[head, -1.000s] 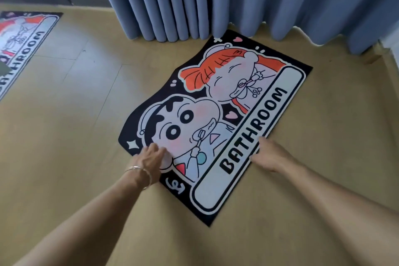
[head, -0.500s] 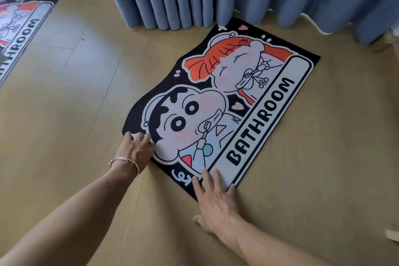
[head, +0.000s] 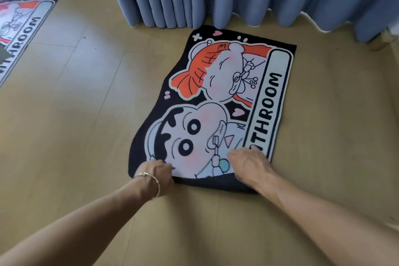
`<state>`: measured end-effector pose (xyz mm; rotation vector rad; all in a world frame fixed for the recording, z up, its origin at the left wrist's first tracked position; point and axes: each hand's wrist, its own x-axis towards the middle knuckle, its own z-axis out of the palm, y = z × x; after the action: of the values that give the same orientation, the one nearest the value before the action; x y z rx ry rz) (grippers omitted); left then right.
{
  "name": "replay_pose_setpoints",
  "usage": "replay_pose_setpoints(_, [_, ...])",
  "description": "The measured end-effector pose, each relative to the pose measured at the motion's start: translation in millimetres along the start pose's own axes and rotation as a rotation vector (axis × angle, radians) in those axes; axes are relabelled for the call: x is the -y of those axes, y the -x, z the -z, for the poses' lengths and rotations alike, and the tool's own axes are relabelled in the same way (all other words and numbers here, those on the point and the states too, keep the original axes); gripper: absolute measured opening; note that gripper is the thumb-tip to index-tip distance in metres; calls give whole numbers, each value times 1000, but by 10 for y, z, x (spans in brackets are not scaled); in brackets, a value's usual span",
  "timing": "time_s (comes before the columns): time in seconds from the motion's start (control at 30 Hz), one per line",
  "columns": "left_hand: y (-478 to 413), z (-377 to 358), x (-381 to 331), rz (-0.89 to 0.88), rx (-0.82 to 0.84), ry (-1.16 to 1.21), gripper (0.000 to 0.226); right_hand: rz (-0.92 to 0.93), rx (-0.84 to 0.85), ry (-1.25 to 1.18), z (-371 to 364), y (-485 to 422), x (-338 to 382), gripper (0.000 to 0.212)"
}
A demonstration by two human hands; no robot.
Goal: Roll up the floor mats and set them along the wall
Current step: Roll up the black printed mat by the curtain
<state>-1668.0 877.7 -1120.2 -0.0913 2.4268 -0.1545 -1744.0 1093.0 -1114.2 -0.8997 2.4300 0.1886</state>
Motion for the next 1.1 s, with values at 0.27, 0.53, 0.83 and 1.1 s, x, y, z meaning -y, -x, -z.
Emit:
replay_pose_setpoints(0.27, [361,-347,-789,-317,-39,62,30,-25,169,-134,-157,104,-161,45])
replay_pose_setpoints(0.53, [335,-300,-786,-498,-61,-17,26,175,228,-90,-453,606,-118,74])
replay_pose_setpoints(0.83, [127,-255,-783,-331,-11,237,4,161,-17,-183,-728,854,-43,31])
replay_pose_setpoints(1.1, [142,-239,-806,-354,-105,130,22,307,-207,-172,-714,613,-115,14])
